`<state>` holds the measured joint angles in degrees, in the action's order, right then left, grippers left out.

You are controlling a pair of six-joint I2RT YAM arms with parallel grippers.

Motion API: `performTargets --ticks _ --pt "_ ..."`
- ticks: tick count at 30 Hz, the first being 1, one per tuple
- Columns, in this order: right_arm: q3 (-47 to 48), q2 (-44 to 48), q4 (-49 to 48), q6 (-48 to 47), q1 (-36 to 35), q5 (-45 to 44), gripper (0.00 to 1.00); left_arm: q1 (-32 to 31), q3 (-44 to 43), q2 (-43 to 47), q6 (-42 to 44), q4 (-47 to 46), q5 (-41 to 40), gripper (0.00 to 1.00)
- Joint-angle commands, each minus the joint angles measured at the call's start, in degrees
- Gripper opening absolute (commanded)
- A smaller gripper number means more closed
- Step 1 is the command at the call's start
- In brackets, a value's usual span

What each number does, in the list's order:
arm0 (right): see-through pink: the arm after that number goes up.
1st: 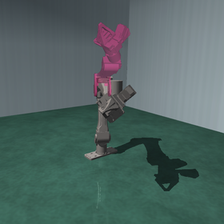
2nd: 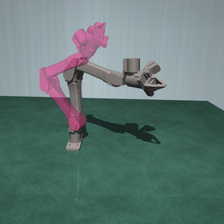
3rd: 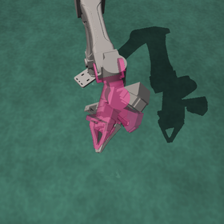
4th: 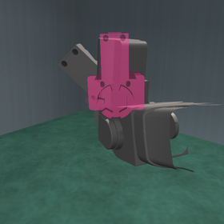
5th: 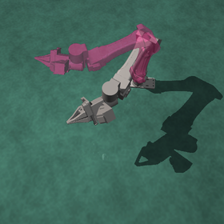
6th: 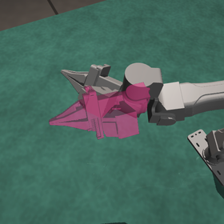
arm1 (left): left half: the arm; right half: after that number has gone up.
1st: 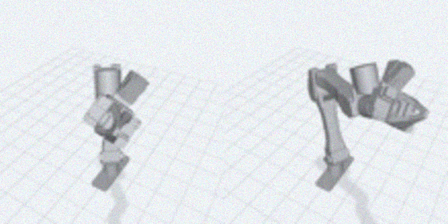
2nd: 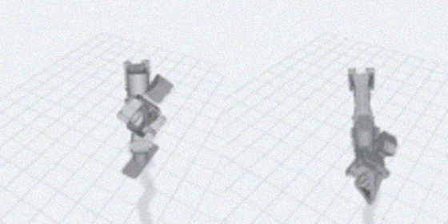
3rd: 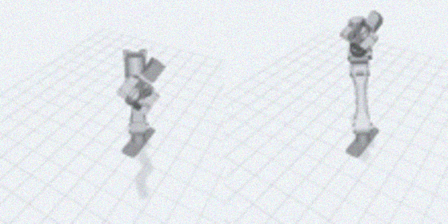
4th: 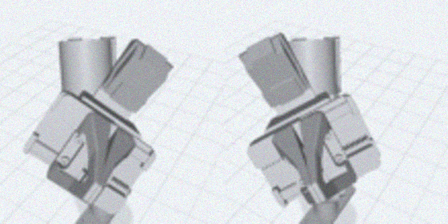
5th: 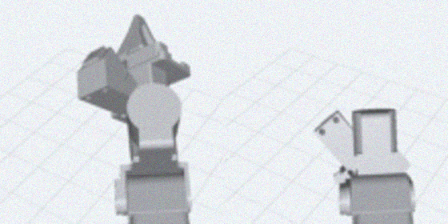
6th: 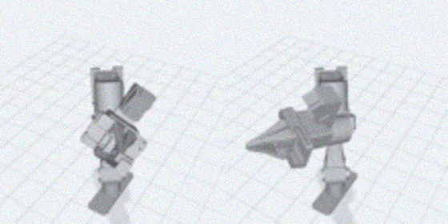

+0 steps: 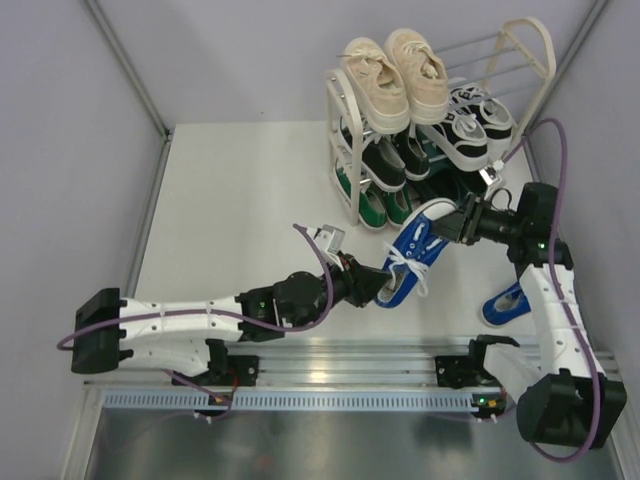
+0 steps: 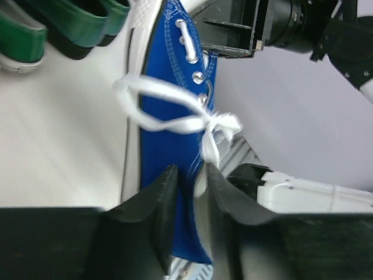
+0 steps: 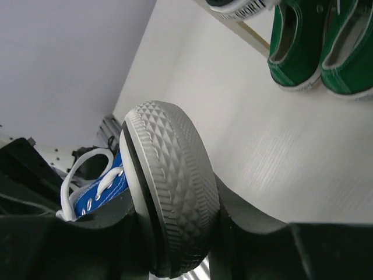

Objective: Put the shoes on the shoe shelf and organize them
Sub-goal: Pick up the shoe at the center of the board.

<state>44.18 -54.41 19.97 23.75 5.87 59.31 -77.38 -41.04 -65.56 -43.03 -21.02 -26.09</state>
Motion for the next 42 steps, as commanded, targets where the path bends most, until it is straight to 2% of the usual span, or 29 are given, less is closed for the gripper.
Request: performTargets --ticks 1,2,3,5,6,7,9,11,13,14,16,21,23,30,36,39,40,41,42 --pt "10.64 1.33 15.93 -23.16 -1.39 5.57 0.03 0.39 0.15 1.04 2.23 -12.91 9.88 0.35" --pt "14.23 1.67 20.16 -35.84 -1.39 4.42 0.00 0.74 0.95 1.74 2.77 -12.04 12.61 0.56" --pt "15.31 1.94 26.81 -40.14 -1.39 3.54 0.00 0.74 1.57 3.58 3.64 -11.07 14.20 0.63" --pt "17.33 2.82 32.30 -51.45 -1.39 3.18 0.00 0.74 3.33 5.87 7.07 -6.79 16.93 0.72" --pt "17.69 2.91 34.94 -55.35 -1.39 3.62 0.00 0.83 3.77 8.41 8.47 -5.28 17.82 0.76" --pt "18.04 2.65 40.27 -58.87 -1.39 4.40 0.00 0.83 4.38 9.56 12.05 -3.52 18.26 0.77" --pt "18.74 1.07 44.00 -65.74 -1.65 6.25 0.00 0.83 4.91 12.63 15.24 0.53 19.31 0.79" --pt "20.32 -1.73 52.95 -75.71 -2.61 8.44 0.00 0.83 6.05 13.87 20.68 0.89 21.33 0.81" --pt "21.29 -3.67 57.45 -80.06 -5.42 8.89 0.00 0.83 6.32 13.97 24.63 0.10 23.44 0.84" --pt "21.73 -4.55 58.77 -81.39 -9.78 9.16 0.00 0.83 6.06 13.53 25.79 -0.42 24.23 0.84" --pt "21.56 -4.30 58.43 -82.19 -12.62 9.16 0.00 0.83 5.36 10.73 27.46 -1.74 25.46 0.85" --pt "19.89 0.35 48.00 -73.95 -19.30 6.00 0.00 0.83 4.83 2.04 27.21 -8.85 29.68 0.93" --pt "19.45 1.67 45.26 -70.44 -20.98 3.46 0.00 0.74 4.13 -0.26 26.50 -10.88 30.13 0.94" --pt "18.57 1.94 44.02 -70.33 -24.24 2.57 0.01 0.83 -0.09 -8.96 24.13 -13.69 31.45 0.97" --pt "18.04 2.21 43.93 -71.03 -24.94 3.01 0.02 0.83 0.43 -12.83 21.93 -19.05 27.32 0.95" --pt "17.78 2.12 44.02 -71.30 -25.38 2.48 0.03 0.74 -0.18 -14.15 20.88 -20.47 24.79 0.87" --pt "17.87 2.12 44.02 -71.21 -25.47 2.22 0.04 0.83 -0.36 -14.42 20.09 -20.47 24.25 0.80" --pt "17.95 2.12 44.02 -71.21 -25.47 1.61 0.07 0.92 -0.45 -14.59 19.82 -20.47 24.15 0.55" --pt "18.04 2.12 43.67 -71.03 -25.56 1.16 0.10 1.01 -0.36 -14.77 19.39 -20.47 24.07 0.45"
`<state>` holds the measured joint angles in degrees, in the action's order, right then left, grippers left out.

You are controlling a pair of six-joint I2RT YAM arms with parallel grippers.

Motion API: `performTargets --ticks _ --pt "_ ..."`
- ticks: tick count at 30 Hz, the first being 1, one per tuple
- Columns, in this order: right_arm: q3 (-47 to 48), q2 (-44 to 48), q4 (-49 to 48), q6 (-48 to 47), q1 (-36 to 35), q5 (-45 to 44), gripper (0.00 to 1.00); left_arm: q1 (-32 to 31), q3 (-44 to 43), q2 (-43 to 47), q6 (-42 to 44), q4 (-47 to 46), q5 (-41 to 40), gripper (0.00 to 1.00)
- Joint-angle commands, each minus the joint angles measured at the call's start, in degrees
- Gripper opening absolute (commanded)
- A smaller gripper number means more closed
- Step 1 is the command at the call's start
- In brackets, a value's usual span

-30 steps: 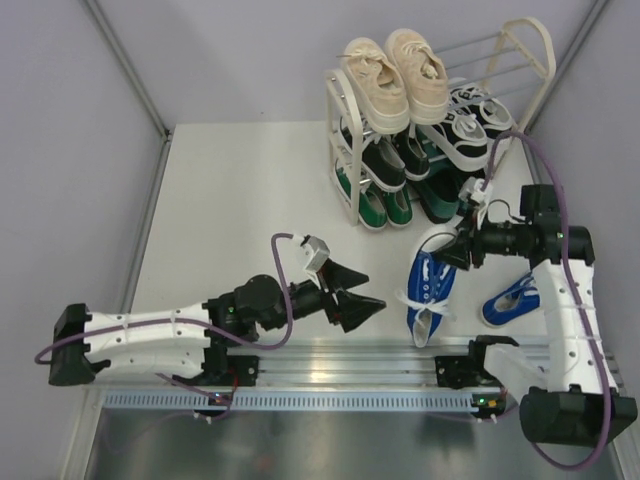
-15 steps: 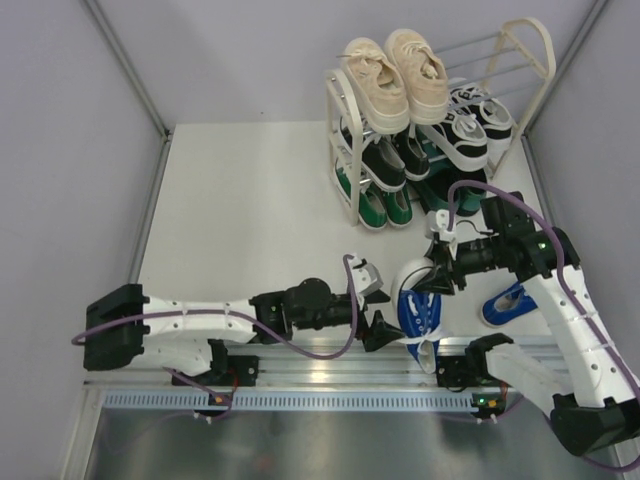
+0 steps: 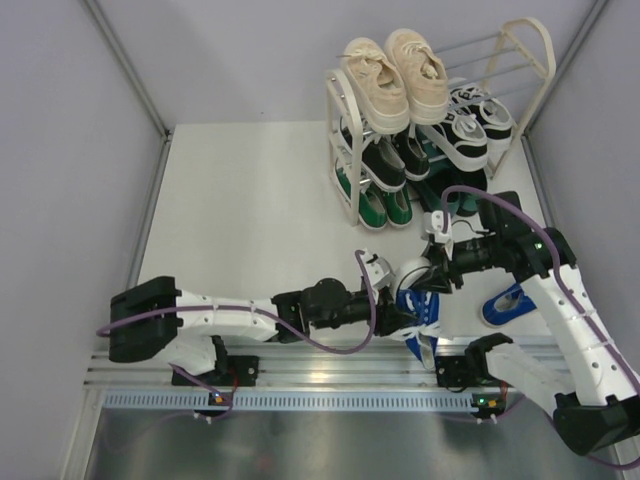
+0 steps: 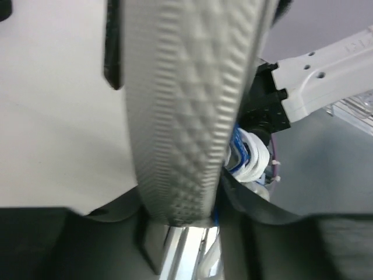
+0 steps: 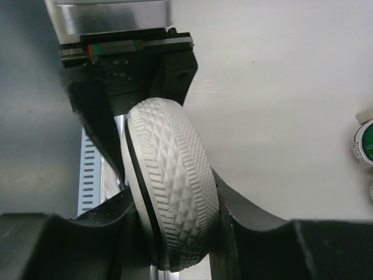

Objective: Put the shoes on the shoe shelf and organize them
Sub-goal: Pick up the shoe at the center of the board.

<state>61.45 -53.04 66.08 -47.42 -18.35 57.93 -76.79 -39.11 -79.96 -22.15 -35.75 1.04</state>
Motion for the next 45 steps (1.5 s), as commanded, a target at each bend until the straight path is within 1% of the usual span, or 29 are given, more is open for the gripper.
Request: performTargets --ticks 1,2,4,5,7,8,9,10,11,14,15,16,17,18,19,20,21,22,24,25,27,28,31,32,38,40,42,43,45 --pt "0.86 0.83 -2.97 0.66 -1.34 2.01 0.14 0.42 -2.11 -0.37 -2.27 -5.91 -3.06 0.36" --pt "0.95 1.00 -3.41 1.53 -1.34 0.79 0.19 0.42 -1.85 -0.28 -2.54 -5.91 -3.32 0.12" --pt "1.21 1.27 -4.21 2.15 -1.43 -0.62 0.23 0.42 -0.80 -0.02 -3.94 -5.91 -3.50 0.06" --pt "1.56 1.79 -4.91 3.46 -1.51 -2.45 0.32 0.42 -0.35 0.24 -4.39 -6.35 -3.67 0.05" --pt "2.18 2.15 -5.87 4.52 -1.43 -4.75 0.43 0.42 0.96 1.38 -5.96 -6.79 -4.20 0.00" --pt "3.14 2.58 -6.31 6.01 -1.43 -7.63 0.60 0.42 2.45 1.82 -6.49 -7.84 -5.42 0.00" --pt "3.50 2.85 -6.84 6.98 -1.51 -9.31 0.70 0.50 3.51 2.96 -7.20 -8.46 -6.04 0.00" --pt "4.28 3.20 -7.19 7.60 -1.43 -10.81 0.82 0.51 4.47 3.67 -8.86 -9.16 -6.92 0.00" --pt "4.64 3.81 -7.28 7.69 -1.43 -13.43 0.99 0.59 6.49 4.98 -9.83 -10.56 -8.41 0.00" --pt "4.73 5.48 -8.07 8.57 -1.34 -17.14 0.99 0.77 9.40 7.18 -14.66 -11.97 -12.27 0.00" --pt "4.21 6.18 -8.60 8.92 -1.43 -17.41 0.99 0.77 10.97 8.76 -17.72 -12.24 -15.59 0.00" --pt "3.59 6.97 -8.95 9.18 -1.43 -17.07 0.99 0.77 11.94 9.47 -19.14 -12.76 -16.85 0.00" --pt "1.85 8.55 -9.13 9.36 -1.43 -14.37 0.99 0.86 12.74 10.61 -20.81 -13.46 -18.25 0.00" --pt "0.87 8.91 -8.26 8.23 -1.43 -11.90 0.99 0.86 14.40 11.14 -24.83 -15.39 -20.87 0.00" --pt "-0.96 9.35 -6.60 6.74 -1.43 -9.09 0.99 0.86 15.20 11.58 -26.70 -16.62 -22.29 0.00" --pt "-1.94 9.18 -5.10 3.59 -1.43 -4.37 0.99 0.86 15.82 12.28 -28.72 -17.59 -23.70 0.00" --pt "-2.73 9.00 -2.91 2.43 -1.43 -3.27 0.99 0.86 17.21 12.55 -33.00 -18.73 -25.19 0.00" --pt "-4.13 8.83 -2.80 2.16 -1.60 -3.09 0.99 0.86 17.84 12.73 -34.78 -21.18 -28.34 0.00" --pt "-5.02 9.09 -3.93 2.33 -2.13 -5.98 0.99 0.77 19.24 13.17 -39.78 -24.00 -31.26 0.00" --pt "-5.90 9.26 -5.08 4.42 -2.39 -7.29 0.99 0.77 20.03 12.99 -41.12 -26.11 -33.01 0.00" --pt "-6.52 9.71 -8.50 6.63 -3.27 -10.29 0.97 0.77 19.95 12.64 -41.83 -27.27 -33.64 0.00" --pt "-6.17 9.27 -8.95 7.86 -3.71 -10.90 0.93 0.77 19.00 12.47 -41.83 -27.01 -33.82 0.00" --pt "-4.68 6.02 -10.18 9.62 -6.25 -14.41 0.87 0.77 17.67 11.24 -42.09 -26.30 -34.08 0.00" --pt "-4.41 4.80 -10.80 10.15 -7.48 -17.12 0.86 0.77 17.23 10.62 -42.27 -27.26 -34.09 0.00" --pt "-4.23 1.54 -14.74 12.17 -10.74 -22.41 0.84 0.77 16.79 8.86 -44.37 -29.82 -35.40 0.00" --pt "-4.06 0.40 -15.54 12.26 -11.53 -24.17 0.82 0.77 16.53 8.25 -45.43 -30.70 -36.02 0.00" --pt "-4.06 -1.10 -16.95 12.26 -13.11 -26.81 0.76 0.77 16.35 7.54 -46.14 -32.01 -36.02 0.00" --pt "-3.88 -1.97 -17.30 12.26 -13.64 -27.78 0.71 0.77 16.26 7.19 -46.31 -33.67 -36.02 0.00" --pt "-3.53 -2.68 -17.66 11.91 -14.61 -28.93 0.66 0.77 16.09 6.40 -47.28 -34.74 -35.93 0.00"
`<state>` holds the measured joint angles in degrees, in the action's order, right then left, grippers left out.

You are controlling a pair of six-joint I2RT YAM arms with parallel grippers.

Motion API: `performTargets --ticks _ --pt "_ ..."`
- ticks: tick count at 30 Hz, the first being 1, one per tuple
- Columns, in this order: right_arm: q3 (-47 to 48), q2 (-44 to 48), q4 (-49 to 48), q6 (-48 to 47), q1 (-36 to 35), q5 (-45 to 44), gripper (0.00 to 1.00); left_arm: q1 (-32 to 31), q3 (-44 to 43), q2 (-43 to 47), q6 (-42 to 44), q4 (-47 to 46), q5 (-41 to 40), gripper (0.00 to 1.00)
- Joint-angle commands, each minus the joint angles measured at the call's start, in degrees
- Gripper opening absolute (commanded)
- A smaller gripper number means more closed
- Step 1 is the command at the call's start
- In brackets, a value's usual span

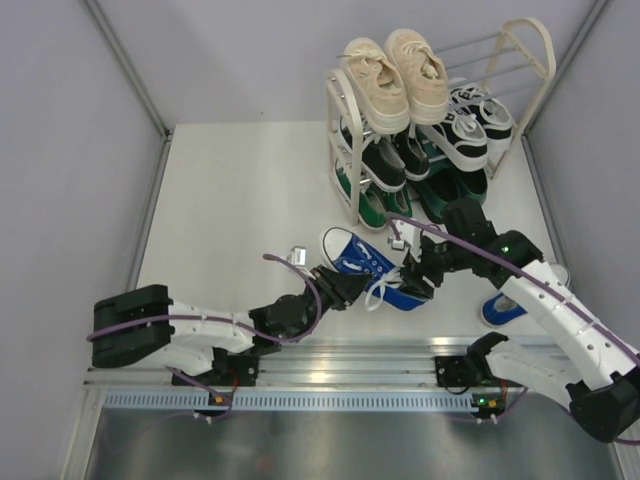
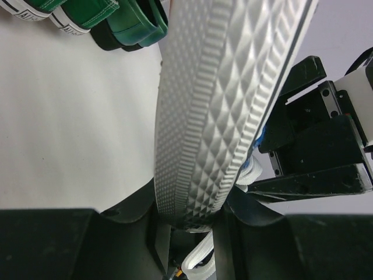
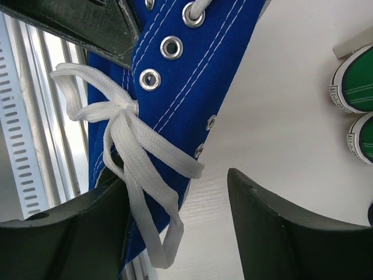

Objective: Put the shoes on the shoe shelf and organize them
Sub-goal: Pick up the shoe at the center of the board, then place the shoe at the shoe shelf.

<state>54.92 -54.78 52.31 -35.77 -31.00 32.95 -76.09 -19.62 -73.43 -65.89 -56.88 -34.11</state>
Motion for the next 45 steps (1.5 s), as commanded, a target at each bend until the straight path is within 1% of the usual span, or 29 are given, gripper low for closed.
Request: performTargets --ticks 1,3,4,6,7,8,9,11,12,13,16,20,23,24,25,26,27,28,31,32,33,35,36,37,38,39,40,42,45 --pt "3.35 -1.11 -3.97 0.09 -2.22 -3.86 0.63 0.07 -3.85 -0.40 -3.72 -13.87 -0.61 0.00" --pt "3.79 -1.29 -3.89 0.09 -2.57 -2.72 0.47 -0.02 -4.20 -0.66 -4.07 -13.87 -0.35 0.00" --pt "4.23 -1.20 -3.80 0.09 -2.57 -2.45 0.29 0.07 -4.29 -0.84 -4.25 -13.78 -0.17 0.00" --pt "5.02 -1.03 -3.19 0.09 -2.48 -2.28 0.07 0.07 -4.20 -0.84 -3.81 -13.87 0.01 0.00" --pt "5.81 -0.33 -2.57 0.17 -2.31 -1.32 0.00 0.07 -4.11 -0.67 -3.20 -13.87 0.09 0.01" --pt "5.99 0.02 -2.39 0.26 -1.35 -0.53 0.00 0.07 -3.77 -0.40 -2.06 -13.87 0.36 0.07" --pt "6.34 0.72 -1.87 0.44 -0.73 0.53 0.00 0.07 -3.50 -0.23 -1.53 -13.87 0.62 0.24" --pt "7.31 2.22 0.23 0.53 1.72 4.65 0.00 0.07 -2.45 0.74 0.75 -13.17 1.67 0.42" --pt "7.75 2.66 1.03 0.44 2.87 5.97 0.00 0.07 -2.18 1.35 1.20 -12.04 2.02 0.49" --pt "9.14 3.45 3.56 -0.61 3.92 7.73 0.00 0.07 -1.92 3.36 1.46 -9.94 2.55 0.61" --pt "12.65 5.55 6.65 -2.54 6.57 7.92 0.00 0.07 -1.74 7.32 6.02 -2.37 5.89 0.73" --pt "16.44 8.46 9.20 -1.68 9.82 8.97 0.00 0.07 -0.69 18.56 12.96 5.89 8.88 0.77" --pt "22.06 7.50 10.43 -0.09 12.97 9.94 0.00 0.07 0.19 27.88 17.61 12.74 10.37 0.78" --pt "26.25 7.06 10.70 1.13 13.77 10.03 0.00 0.07 0.37 30.25 18.77 14.50 10.73 0.78" --pt "28.56 5.84 10.62 1.75 14.39 10.38 0.00 0.07 0.11 34.97 19.74 19.57 10.73 0.78" --pt "31.02 5.22 10.70 2.45 15.96 10.55 0.00 0.07 -0.42 37.20 21.14 22.49 10.55 0.80" --pt "35.91 4.43 9.83 4.46 16.76 10.73 0.00 0.07 -1.03 39.31 21.59 26.26 10.47 0.81" --pt "38.23 2.86 8.95 5.96 17.64 10.82 0.00 0.07 -2.34 43.07 22.29 32.30 9.60 0.82" --pt "47.02 -1.27 4.39 13.25 21.06 10.91 0.00 0.07 -4.02 48.27 23.35 39.90 8.62 0.82" --pt "48.78 -2.59 2.72 15.70 22.90 10.39 0.00 0.07 -4.64 49.16 23.44 43.49 8.18 0.82" --pt "52.10 -5.39 0.18 19.73 24.83 10.29 0.00 0.07 -5.08 50.48 23.52 44.74 8.09 0.82" --pt "55.11 -8.39 -2.99 22.92 26.95 9.42 0.00 -0.02 -5.52 51.19 23.52 48.51 7.92 0.82" --pt "57.91 -10.06 -4.57 26.85 28.09 8.37 0.00 0.07 -5.78 51.45 23.52 50.01 7.83 0.82" --pt "59.59 -13.65 -6.07 28.46 29.32 8.01 0.00 0.07 -6.04 51.46 23.61 51.33 7.65 0.82" --pt "61.52 -15.51 -8.52 30.21 33.25 7.92 0.00 0.07 -6.83 51.28 23.87 54.30 7.30 0.82" --pt "65.72 -19.27 -10.11 34.41 35.03 8.01 0.00 0.07 -7.19 50.93 23.96 55.46 6.87 0.82" --pt "67.76 -21.05 -11.26 35.67 38.35 7.75 0.00 0.07 -7.36 50.75 24.05 56.52 6.60 0.82" --pt "72.84 -24.13 -14.60 40.58 40.75 7.22 0.00 0.07 -7.63 50.66 24.14 59.06 5.99 0.82" --pt "74.72 -29.04 -17.68 40.60 42.34 3.62 0.00 0.07 -7.63 51.19 24.58 59.61 6.42 0.82"
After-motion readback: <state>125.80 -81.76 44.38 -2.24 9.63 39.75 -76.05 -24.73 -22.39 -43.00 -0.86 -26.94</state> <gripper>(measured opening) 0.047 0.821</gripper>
